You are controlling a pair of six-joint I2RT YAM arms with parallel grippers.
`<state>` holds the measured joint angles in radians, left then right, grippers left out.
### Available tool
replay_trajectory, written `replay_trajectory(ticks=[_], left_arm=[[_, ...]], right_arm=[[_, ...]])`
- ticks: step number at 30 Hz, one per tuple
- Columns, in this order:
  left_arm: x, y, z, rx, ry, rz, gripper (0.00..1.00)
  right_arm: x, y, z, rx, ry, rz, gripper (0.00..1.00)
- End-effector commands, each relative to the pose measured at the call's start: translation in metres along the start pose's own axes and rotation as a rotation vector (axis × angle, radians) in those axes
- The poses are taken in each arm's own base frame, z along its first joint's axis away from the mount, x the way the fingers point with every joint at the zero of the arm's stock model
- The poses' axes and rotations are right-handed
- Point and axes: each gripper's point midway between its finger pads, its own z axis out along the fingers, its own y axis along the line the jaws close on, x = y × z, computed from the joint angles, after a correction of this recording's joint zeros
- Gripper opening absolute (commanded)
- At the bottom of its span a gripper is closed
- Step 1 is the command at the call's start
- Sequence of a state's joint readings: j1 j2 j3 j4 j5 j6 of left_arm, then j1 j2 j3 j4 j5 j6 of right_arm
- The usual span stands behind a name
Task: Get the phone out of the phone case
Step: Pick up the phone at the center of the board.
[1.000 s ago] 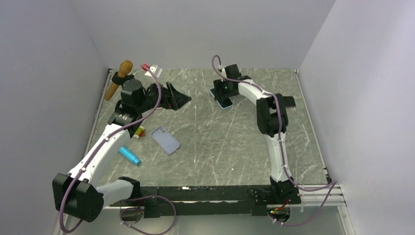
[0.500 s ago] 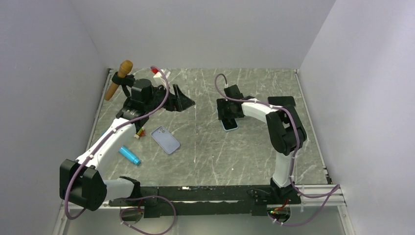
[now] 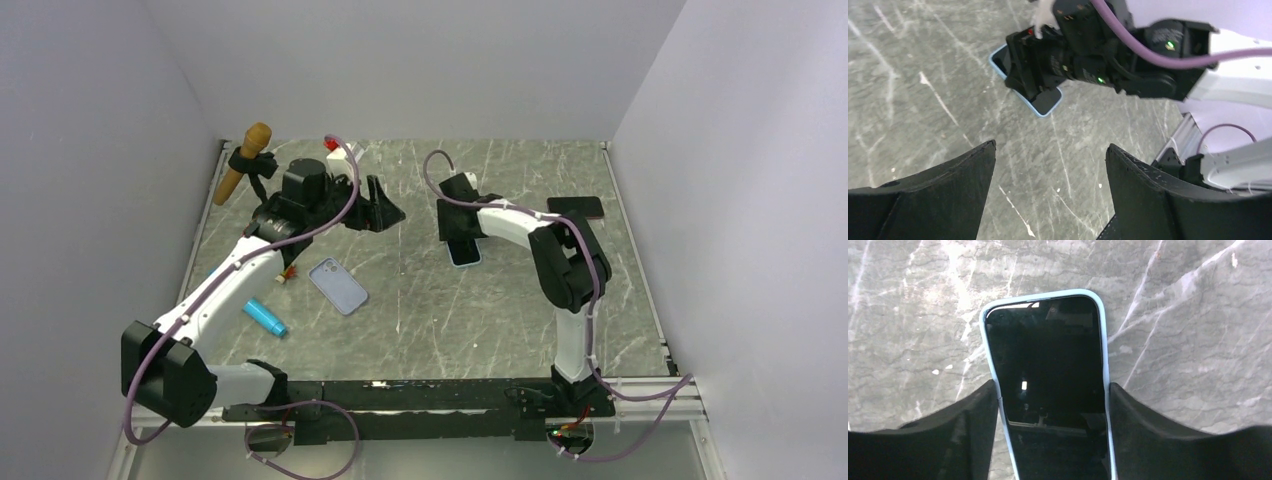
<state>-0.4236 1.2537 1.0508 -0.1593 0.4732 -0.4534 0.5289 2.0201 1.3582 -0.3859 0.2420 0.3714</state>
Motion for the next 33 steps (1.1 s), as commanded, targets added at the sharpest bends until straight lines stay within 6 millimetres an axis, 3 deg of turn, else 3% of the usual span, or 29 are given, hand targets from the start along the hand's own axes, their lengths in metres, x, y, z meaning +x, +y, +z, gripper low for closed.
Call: replay_trajectory(ticks=[1, 3, 5, 8, 13, 17, 22, 33], left_arm=[[-0.022, 0.015, -0.004, -0.150, -0.023, 0.045, 0.85], [-0.025, 0.021, -0.007, -0.187, -0.041, 0.053, 0.89], [-0.027, 0.021, -0.009, -0.191, -0.067, 0.060, 0.99], [-0.026, 0.017, -0.008, -0.162, -0.078, 0.070, 0.99], [-0.012, 0.001, 0.005, -0.039, -0.032, 0.045, 0.99], [0.008, -0.016, 0.021, 0.080, 0.062, -0.003, 0.95], [0.035, -0.030, 0.038, 0.176, 0.173, -0.078, 0.85], [0.064, -0.033, 0.052, 0.140, 0.246, -0.064, 0.84]], right_arm=[[0.073, -0.009, 0.011, 0.032, 0.148, -0.044, 0.51], [0.067, -0.002, 0.000, -0.032, 0.086, -0.008, 0.28], [0.050, 0.007, -0.017, -0.100, -0.011, 0.045, 0.16], [0.031, 0.011, -0.042, -0.169, -0.144, 0.107, 0.01], [0.010, 0.008, -0.093, -0.293, -0.388, 0.234, 0.00], [0.000, 0.017, -0.146, -0.502, -0.622, 0.254, 0.00], [0.004, 0.025, -0.177, -0.597, -0.694, 0.224, 0.00], [-0.015, 0.061, -0.235, -0.711, -0.832, 0.326, 0.00]])
